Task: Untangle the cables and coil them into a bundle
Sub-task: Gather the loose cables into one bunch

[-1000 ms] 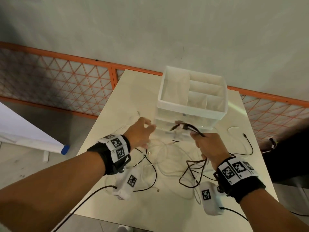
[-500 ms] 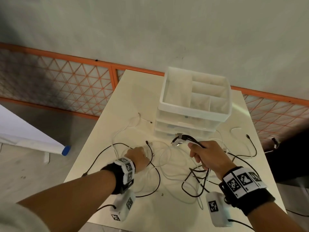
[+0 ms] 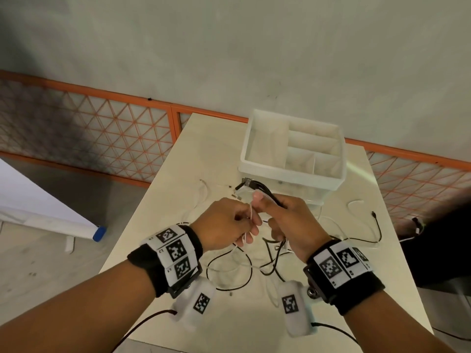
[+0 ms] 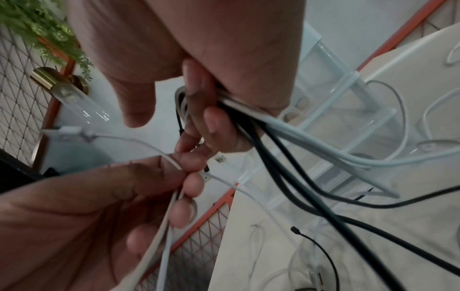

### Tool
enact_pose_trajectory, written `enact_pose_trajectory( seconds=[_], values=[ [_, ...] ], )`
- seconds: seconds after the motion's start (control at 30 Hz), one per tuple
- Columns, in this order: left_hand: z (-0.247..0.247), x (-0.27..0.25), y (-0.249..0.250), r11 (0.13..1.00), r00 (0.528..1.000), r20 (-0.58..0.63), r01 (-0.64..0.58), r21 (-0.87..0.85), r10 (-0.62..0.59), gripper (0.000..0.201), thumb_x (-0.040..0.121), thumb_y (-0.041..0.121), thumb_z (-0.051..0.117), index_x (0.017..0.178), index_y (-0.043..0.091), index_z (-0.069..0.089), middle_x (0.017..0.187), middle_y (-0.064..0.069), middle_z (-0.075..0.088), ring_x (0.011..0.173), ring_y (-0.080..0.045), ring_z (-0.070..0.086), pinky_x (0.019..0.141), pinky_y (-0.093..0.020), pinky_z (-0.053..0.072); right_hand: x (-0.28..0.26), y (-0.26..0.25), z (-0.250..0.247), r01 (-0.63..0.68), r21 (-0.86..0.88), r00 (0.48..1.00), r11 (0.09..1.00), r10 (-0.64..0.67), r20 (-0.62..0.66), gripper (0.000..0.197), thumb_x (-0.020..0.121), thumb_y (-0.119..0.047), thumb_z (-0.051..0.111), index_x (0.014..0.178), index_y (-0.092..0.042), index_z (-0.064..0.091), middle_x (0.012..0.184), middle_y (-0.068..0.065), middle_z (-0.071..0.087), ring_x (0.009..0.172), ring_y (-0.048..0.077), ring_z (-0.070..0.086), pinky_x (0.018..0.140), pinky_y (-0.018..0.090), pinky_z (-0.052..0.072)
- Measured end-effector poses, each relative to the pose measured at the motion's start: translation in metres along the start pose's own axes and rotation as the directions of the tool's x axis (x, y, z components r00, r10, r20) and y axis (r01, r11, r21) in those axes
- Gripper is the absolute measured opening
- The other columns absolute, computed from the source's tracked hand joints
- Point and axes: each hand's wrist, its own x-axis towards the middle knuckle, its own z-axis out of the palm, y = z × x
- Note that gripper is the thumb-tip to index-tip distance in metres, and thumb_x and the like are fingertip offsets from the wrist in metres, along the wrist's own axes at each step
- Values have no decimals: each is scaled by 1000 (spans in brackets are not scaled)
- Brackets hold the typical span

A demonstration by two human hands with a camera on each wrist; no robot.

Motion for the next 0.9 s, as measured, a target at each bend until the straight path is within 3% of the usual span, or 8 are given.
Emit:
enact_pose_trajectory(
  seconds=[0.1, 0.37, 0.47, 0.57, 0.67, 0.73, 0.83, 0.9],
  values=[
    [0, -4, -3, 999, 999, -33, 36, -9, -36, 21, 98, 3, 48, 89, 5, 68, 69, 0, 69, 48, -7, 63, 56, -20, 53, -5, 1, -3, 8, 120, 998, 993, -15, 57, 24, 87, -16, 71, 98, 6, 69, 71, 2, 61, 47, 13, 33, 47, 25, 29],
    [2, -2, -24, 965, 1000, 1, 28, 261, -29, 13, 89, 17, 65, 98, 15, 73, 77, 4, 69, 68, -10, 66, 65, -26, 54, -11, 0, -8, 87, -6, 977, 996, -87, -197, 19, 92, -20, 70, 79, -8, 77, 63, 4, 66, 43, 6, 44, 43, 18, 31],
    [-17, -1, -44, 747, 983, -33, 158, 646, -180, 35, 90, 36, 63, 115, 12, 66, 110, -4, 68, 104, -22, 63, 81, -27, 45, -16, -5, -31, 105, 0, 937, 995, -98, -336, 23, 90, -35, 72, 80, -16, 80, 54, 1, 58, 54, 22, 38, 47, 27, 30],
    [-38, -3, -64, 552, 916, -103, 320, 770, -389, 57, 92, 35, 60, 140, 9, 46, 144, -13, 50, 130, -28, 49, 101, -32, 43, -22, -14, -56, 135, -70, 905, 988, -152, -399, 26, 90, -41, 70, 82, -19, 80, 51, 1, 43, 52, 20, 34, 48, 25, 30],
    [-51, 3, -38, 683, 949, -228, 315, 659, -218, 60, 94, 37, 58, 145, 14, 39, 143, -12, 50, 127, -27, 51, 98, -32, 42, -28, -21, -62, 108, -209, 927, 972, -174, -333, 21, 90, -41, 71, 81, -24, 80, 54, 4, 36, 47, 18, 29, 46, 22, 27],
    [-49, 5, 4, 869, 952, -301, 112, 483, 45, 63, 94, 52, 53, 146, 21, 38, 136, 0, 53, 120, -19, 55, 94, -31, 43, -29, -23, -55, 79, -354, 962, 932, -165, -219, 16, 91, -37, 71, 82, -26, 79, 48, -3, 49, 40, 11, 37, 44, 20, 32],
    [-29, 1, 74, 882, 958, -98, -204, 425, 268, 80, 81, 73, 41, 149, 32, 30, 138, 10, 52, 122, -10, 51, 96, -27, 39, -26, -32, -39, 143, -605, 975, 783, -217, -50, 13, 93, -26, 67, 86, -24, 77, 58, -8, 65, 45, 1, 52, 49, 14, 38],
    [-13, 1, 96, 823, 965, 143, -263, 503, 220, 88, 75, 78, 33, 150, 33, 27, 138, 5, 56, 122, -14, 55, 99, -28, 43, -25, -41, -28, 230, -705, 957, 671, -289, 36, 14, 90, -13, 60, 86, -22, 71, 69, -10, 67, 58, 4, 58, 58, 19, 42]
  ],
)
